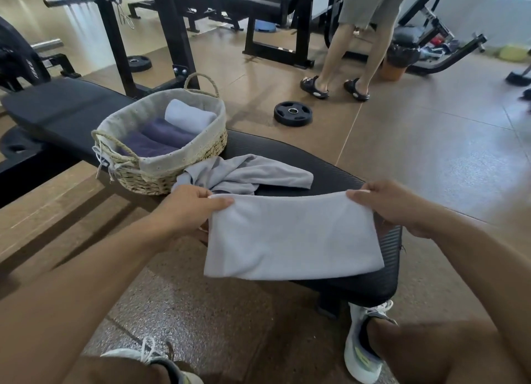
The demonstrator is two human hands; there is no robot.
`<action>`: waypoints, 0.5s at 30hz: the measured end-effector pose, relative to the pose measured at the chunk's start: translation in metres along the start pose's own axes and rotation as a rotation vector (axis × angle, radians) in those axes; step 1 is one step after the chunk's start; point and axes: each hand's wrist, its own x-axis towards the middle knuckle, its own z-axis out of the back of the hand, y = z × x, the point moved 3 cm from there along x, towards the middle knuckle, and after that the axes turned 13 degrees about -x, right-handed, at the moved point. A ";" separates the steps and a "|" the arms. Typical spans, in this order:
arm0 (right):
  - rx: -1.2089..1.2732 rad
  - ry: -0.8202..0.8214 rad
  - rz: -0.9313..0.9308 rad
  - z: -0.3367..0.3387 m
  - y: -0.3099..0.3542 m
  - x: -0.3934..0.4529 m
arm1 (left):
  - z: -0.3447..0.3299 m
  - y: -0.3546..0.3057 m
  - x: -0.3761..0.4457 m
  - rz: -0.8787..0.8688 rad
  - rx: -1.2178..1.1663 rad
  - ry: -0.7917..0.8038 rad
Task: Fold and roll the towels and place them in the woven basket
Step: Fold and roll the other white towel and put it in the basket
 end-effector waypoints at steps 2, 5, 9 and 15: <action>0.017 -0.103 0.025 0.001 0.016 -0.009 | -0.002 -0.004 0.002 -0.066 0.003 -0.056; 0.035 -0.248 0.106 -0.003 0.046 -0.029 | -0.010 -0.015 -0.002 -0.224 0.027 -0.126; 0.143 -0.259 0.210 -0.029 0.082 -0.051 | -0.028 -0.027 -0.017 -0.370 0.005 -0.132; 0.405 -0.075 0.272 -0.060 0.104 -0.060 | -0.050 -0.034 -0.040 -0.378 -0.152 -0.032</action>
